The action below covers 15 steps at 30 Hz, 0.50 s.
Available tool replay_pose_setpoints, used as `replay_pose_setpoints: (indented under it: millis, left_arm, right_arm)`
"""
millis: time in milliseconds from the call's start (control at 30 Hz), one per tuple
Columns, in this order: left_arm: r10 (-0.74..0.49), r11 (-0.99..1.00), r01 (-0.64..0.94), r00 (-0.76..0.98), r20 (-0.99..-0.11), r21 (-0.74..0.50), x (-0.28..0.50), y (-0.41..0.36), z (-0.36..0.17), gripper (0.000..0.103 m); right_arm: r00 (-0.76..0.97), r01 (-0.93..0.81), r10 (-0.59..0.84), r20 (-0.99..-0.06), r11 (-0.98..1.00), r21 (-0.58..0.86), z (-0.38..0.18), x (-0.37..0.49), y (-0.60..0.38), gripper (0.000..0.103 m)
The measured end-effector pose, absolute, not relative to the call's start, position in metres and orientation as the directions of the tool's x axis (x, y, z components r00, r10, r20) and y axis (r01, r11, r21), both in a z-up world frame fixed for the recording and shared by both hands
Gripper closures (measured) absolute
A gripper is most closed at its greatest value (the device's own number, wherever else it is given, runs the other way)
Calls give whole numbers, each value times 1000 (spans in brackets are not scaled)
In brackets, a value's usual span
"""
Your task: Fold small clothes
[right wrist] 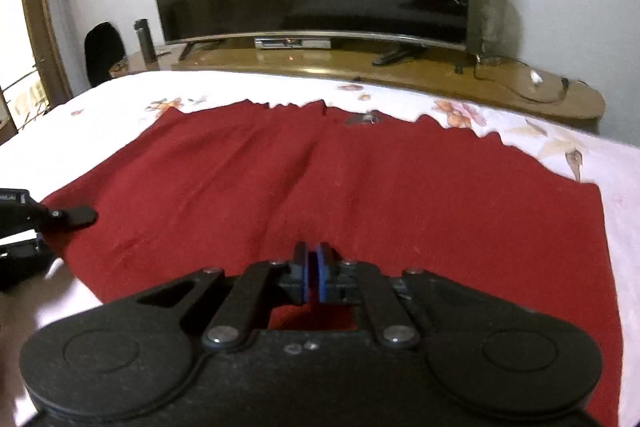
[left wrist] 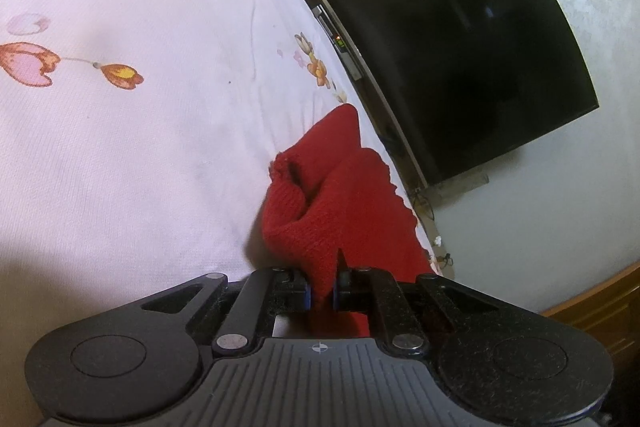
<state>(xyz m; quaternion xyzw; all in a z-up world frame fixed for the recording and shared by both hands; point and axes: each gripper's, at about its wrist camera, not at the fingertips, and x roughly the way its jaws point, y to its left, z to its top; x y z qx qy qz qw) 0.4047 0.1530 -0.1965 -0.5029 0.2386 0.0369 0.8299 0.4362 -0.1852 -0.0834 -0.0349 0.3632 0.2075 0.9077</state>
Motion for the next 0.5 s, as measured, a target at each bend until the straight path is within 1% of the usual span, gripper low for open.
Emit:
replay_pose_setpoints:
  millis: [33,100,133,200,267,367,433,500]
  left_arm:
    - [-181,494,-301,882,-435,-816,405,153,-196,94]
    - [-180,515,-306,875,-450,-801,406,153,-193,94]
    - [-178,532,-306,871,-458,-790,409,151,-189,94]
    - [-170,569,-277,881,-441,-774,412,147,-176,94]
    - [-180,623,-213,897,-403,-753,419,137,-155,94]
    - [-240,706,-87,904,-353,-703,440,112,-116,94]
    - [-299,754,2,891,-341,-657,456,88,-91,94]
    - [-374,803,108,857,-355,-586,472,53,-69,94]
  right_arm:
    - [635,-381,369,-678,914,140,-89,438,-190,98]
    - [622,-311,424,-658,905,289,-94,446,-208,102]
    - [621,-303,431,-655,902,307,-95,446,-212,103]
    - [641,-328,414,-646,909,257,-95,441,-207,103]
    - [651,-319,420,-632,907,275,-97,438,-209,103]
    - [645,-280,458,-612,887,368,-102,440,-222,103]
    - [630,-257,483,-608,869,423,-104,442,-229,103]
    - [606,-197,519,-603,833,518,-103,447,-244,103]
